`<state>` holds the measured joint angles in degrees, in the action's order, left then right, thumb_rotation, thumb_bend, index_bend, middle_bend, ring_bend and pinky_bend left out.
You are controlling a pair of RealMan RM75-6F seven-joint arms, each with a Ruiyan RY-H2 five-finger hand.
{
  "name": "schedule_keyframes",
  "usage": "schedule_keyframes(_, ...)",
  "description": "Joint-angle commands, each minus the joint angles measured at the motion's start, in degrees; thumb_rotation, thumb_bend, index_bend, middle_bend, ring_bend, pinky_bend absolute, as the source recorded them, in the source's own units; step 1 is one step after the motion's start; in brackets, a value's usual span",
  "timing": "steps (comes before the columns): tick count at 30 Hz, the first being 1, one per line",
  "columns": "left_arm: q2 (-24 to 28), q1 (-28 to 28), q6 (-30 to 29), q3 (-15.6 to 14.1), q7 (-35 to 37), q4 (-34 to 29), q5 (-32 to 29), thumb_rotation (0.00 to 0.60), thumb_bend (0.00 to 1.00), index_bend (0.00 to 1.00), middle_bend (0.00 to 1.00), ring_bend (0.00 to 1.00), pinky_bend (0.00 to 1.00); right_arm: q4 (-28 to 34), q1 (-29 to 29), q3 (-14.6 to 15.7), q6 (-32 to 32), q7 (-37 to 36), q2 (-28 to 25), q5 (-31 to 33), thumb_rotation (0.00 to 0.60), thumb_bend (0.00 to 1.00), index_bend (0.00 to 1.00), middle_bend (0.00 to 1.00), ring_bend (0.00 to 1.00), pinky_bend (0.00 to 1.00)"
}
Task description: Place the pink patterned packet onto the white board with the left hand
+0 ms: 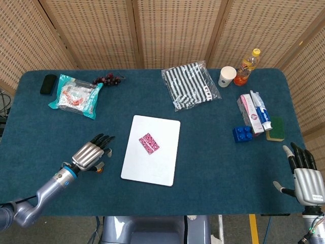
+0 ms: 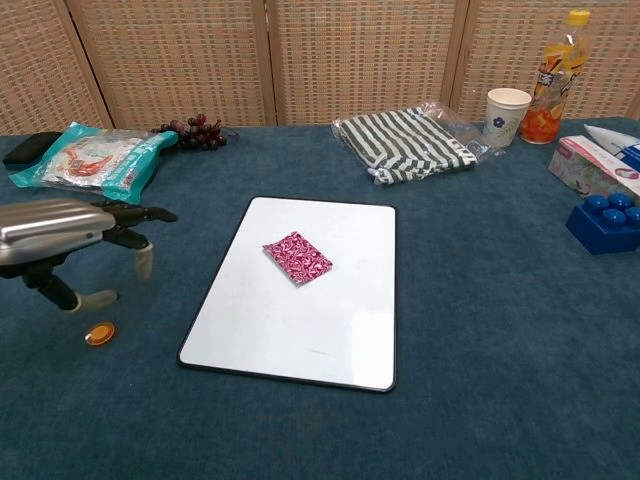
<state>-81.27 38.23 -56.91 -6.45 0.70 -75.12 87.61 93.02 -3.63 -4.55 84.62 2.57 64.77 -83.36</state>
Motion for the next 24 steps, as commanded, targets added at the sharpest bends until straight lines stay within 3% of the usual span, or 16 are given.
schedule_keyframes(1,-1.5,-2.0,-2.4,-1.6,2.1,3.4,2.2,0.6,0.41,0.42,0.0,0.0,0.0,0.0,0.0,0.0,0.0,0.0,0.0,0.0,0.6,0.0,0.05,0.0,0.0,0.0)
schedule_keyframes(14,-4.7,-5.4,-6.0,-3.9,4.9,9.2,6.0,0.6,0.38,0.42,0.0,0.0,0.0,-0.1,0.0,0.0,-0.1,-0.5,-0.1,-0.1,0.6,0.0,0.05,0.0,0.0,0.0)
schedule_keyframes(24,-6.9,-6.5,-7.0,-3.4,5.2,12.9,6.5,0.6,0.38,0.42,0.0,0.0,0.0,-0.1,0.0,0.1,-0.2,-0.6,-0.2,-0.1,0.6,0.0,0.05,0.0,0.0,0.0)
